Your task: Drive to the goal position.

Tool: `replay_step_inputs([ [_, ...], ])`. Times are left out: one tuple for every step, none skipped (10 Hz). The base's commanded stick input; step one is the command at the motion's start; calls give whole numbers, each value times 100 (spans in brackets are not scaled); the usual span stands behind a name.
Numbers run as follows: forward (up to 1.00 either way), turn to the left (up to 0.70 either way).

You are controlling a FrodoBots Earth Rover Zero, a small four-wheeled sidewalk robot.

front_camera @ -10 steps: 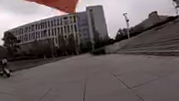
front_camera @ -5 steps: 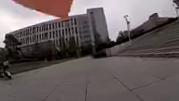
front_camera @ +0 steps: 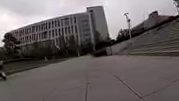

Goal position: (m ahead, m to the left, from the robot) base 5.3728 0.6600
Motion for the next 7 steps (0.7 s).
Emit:
replay_step_inputs([
  [70, 0],
  [70, 0],
  [70, 0],
  [70, 0],
  [70, 0],
  [70, 0],
  [70, 0],
])
